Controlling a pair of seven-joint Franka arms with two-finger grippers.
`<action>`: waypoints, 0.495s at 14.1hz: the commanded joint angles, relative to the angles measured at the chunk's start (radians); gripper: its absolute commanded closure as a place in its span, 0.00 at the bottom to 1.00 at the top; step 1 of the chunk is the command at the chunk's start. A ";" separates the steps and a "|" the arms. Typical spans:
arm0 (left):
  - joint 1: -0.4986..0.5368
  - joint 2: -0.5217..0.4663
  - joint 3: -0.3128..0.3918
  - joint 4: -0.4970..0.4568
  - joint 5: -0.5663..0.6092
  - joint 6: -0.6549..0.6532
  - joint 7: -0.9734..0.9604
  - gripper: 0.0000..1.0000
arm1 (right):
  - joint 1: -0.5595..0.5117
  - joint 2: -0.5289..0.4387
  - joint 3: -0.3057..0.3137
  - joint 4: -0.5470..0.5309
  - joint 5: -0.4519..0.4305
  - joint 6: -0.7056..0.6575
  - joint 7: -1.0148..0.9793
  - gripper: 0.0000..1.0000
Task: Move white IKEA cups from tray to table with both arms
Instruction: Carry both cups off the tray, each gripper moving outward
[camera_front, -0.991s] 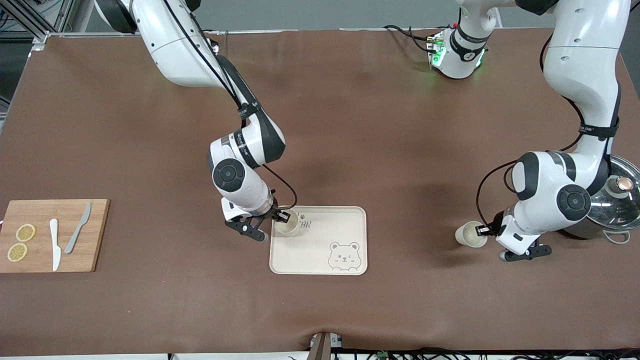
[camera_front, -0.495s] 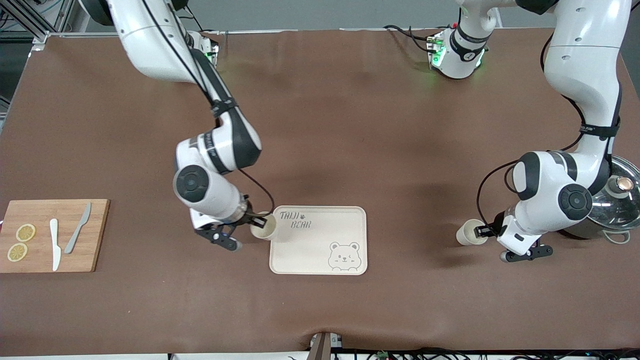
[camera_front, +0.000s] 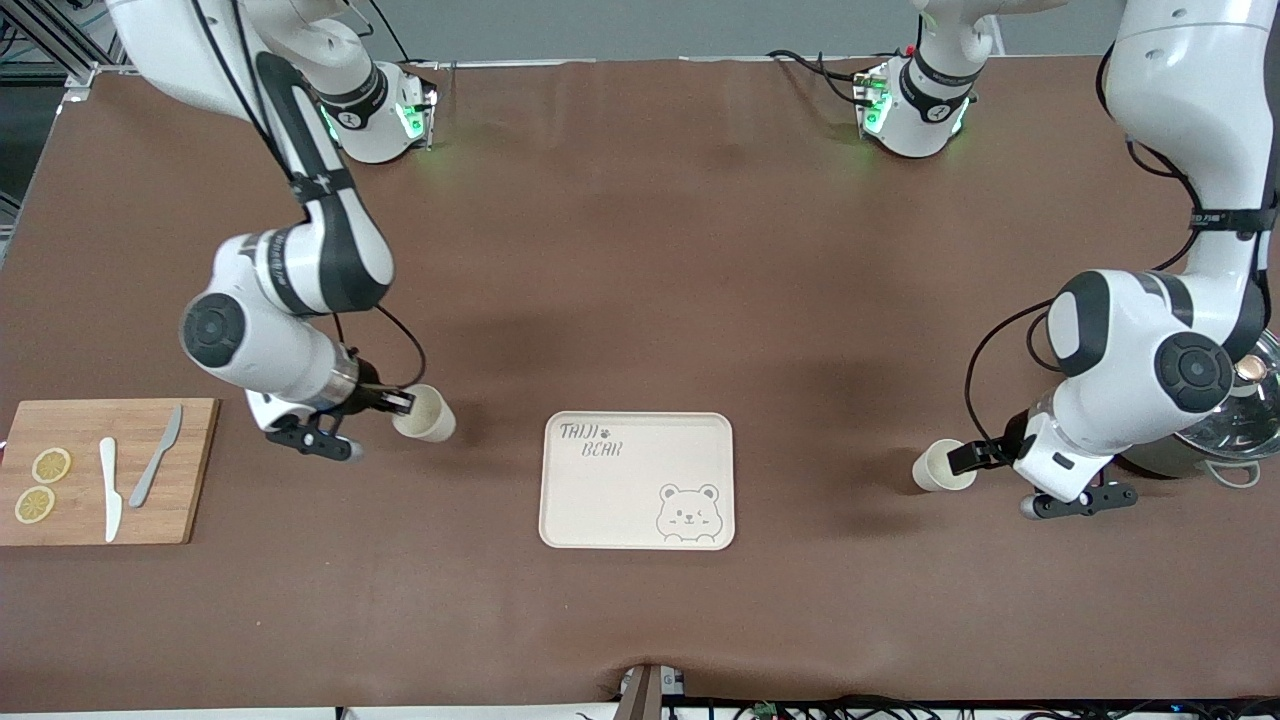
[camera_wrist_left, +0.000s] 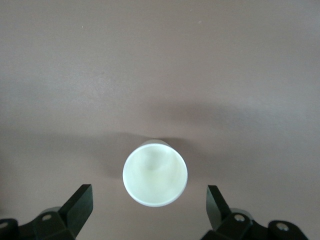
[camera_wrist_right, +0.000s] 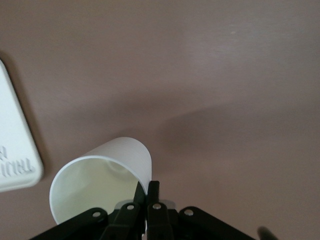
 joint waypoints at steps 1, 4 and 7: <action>-0.001 -0.053 -0.019 -0.007 0.000 -0.055 -0.011 0.00 | -0.141 -0.121 0.009 -0.145 -0.035 0.018 -0.221 1.00; 0.000 -0.070 -0.038 -0.007 -0.001 -0.069 -0.011 0.00 | -0.296 -0.127 0.009 -0.167 -0.043 0.010 -0.437 1.00; 0.002 -0.077 -0.039 0.010 -0.001 -0.072 -0.010 0.00 | -0.385 -0.106 0.009 -0.168 -0.048 0.024 -0.522 1.00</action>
